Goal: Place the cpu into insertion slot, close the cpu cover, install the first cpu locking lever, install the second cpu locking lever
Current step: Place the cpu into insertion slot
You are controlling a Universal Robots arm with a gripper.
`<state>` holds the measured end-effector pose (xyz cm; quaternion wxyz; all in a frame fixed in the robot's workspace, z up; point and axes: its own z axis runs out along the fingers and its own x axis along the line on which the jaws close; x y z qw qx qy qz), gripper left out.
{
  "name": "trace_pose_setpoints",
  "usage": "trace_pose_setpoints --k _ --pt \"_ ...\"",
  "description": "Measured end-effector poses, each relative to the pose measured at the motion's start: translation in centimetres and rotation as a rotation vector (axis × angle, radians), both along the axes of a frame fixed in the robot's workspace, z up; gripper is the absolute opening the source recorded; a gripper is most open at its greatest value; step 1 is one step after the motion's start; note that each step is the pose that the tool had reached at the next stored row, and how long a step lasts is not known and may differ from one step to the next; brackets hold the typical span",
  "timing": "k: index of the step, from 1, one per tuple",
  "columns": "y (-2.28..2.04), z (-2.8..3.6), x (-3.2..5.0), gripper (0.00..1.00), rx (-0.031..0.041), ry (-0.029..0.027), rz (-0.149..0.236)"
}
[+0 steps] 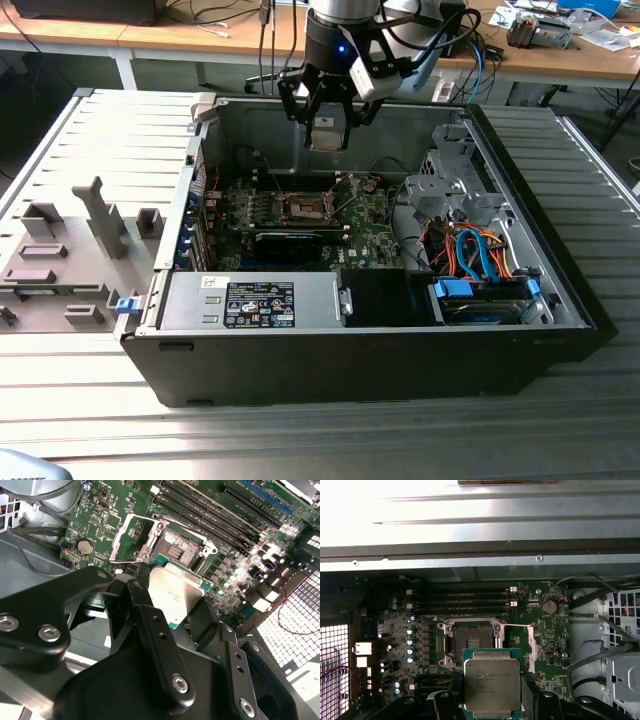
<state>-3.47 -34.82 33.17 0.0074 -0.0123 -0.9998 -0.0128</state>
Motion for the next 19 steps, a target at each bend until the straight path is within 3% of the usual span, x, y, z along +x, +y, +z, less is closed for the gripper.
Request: trace_pose_setpoints --k 19 --pt "0.0 -0.18 0.0 0.55 -0.0102 0.0 0.0"
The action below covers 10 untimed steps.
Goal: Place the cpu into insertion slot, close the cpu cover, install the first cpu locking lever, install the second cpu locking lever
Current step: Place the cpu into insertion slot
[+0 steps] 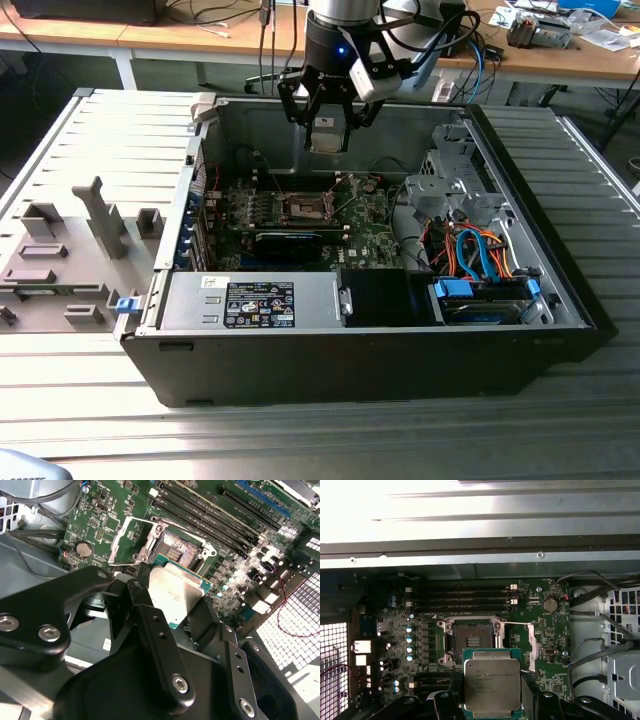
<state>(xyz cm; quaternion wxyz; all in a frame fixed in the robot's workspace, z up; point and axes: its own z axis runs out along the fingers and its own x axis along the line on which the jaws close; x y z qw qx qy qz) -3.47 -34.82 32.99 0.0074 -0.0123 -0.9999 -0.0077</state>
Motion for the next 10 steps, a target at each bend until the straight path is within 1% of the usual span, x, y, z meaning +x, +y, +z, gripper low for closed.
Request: trace_pose_setpoints --k 4,10 --pt "0.0 -0.04 0.0 0.55 -0.0033 0.0 0.0" --pt "0.0 -0.07 0.0 0.55 -0.0046 0.0 0.0"
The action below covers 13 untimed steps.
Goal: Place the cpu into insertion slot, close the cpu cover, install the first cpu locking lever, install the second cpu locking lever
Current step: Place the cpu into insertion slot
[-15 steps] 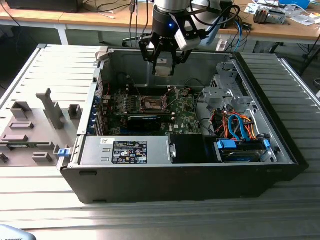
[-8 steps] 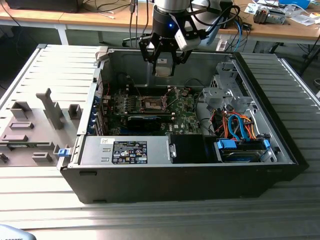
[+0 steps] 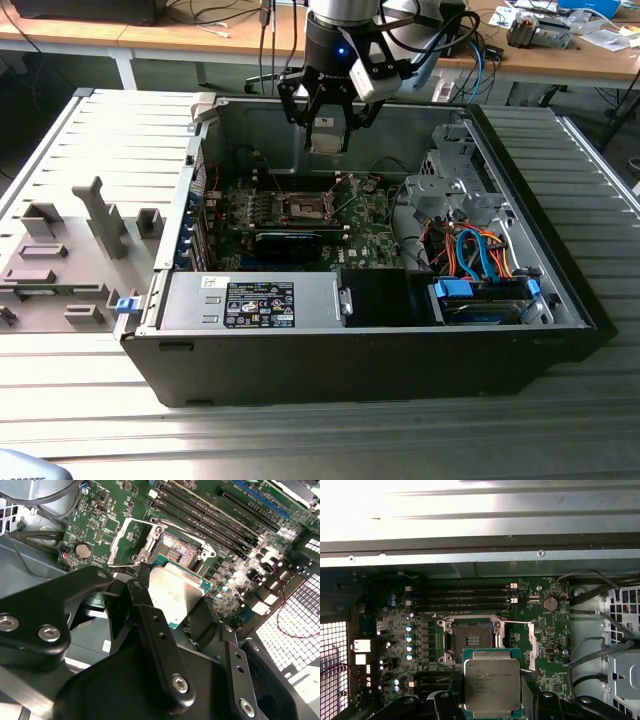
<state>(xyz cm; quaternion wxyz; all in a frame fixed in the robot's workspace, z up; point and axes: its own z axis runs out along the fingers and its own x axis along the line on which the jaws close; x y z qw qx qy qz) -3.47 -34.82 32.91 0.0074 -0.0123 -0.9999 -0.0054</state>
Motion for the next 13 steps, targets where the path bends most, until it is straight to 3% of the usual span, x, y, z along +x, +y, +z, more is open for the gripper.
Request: trace_pose_setpoints --k 13 --pt "0.0 -0.13 0.0 0.55 -0.0045 0.0 0.0"
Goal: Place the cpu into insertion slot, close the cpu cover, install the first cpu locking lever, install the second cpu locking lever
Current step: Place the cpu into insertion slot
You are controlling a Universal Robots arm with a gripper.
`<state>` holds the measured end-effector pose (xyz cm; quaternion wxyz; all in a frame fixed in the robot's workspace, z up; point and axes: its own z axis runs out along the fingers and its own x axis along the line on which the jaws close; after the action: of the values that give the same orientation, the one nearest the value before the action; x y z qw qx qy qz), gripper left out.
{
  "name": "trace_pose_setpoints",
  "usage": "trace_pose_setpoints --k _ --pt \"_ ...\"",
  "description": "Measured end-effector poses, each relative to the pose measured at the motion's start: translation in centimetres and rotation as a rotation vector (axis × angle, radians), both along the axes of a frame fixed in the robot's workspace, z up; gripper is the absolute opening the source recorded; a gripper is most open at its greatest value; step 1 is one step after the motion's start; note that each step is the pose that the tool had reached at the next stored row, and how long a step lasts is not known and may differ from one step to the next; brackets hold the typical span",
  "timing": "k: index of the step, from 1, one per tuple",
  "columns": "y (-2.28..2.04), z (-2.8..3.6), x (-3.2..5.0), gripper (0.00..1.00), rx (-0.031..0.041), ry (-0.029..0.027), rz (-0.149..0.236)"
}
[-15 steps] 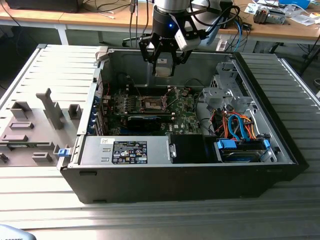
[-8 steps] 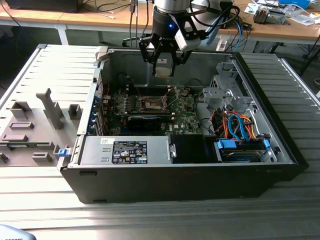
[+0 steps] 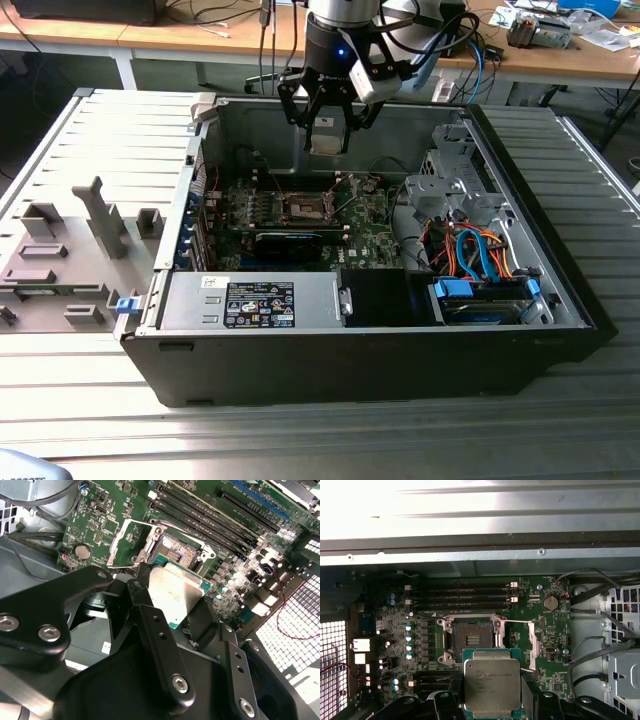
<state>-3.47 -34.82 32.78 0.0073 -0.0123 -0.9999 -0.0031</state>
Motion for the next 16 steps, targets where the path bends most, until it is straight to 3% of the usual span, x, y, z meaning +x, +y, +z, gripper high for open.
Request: trace_pose_setpoints --k 3,7,9,16 --pt "0.0 -0.01 0.0 0.55 -0.0009 0.0 0.0" --pt "0.0 -0.13 0.0 0.55 -0.0076 0.0 0.0" --pt "0.0 -0.89 0.0 0.55 -0.0112 0.0 0.0" --pt "0.0 -1.0 0.0 0.55 -0.0112 0.0 0.0"
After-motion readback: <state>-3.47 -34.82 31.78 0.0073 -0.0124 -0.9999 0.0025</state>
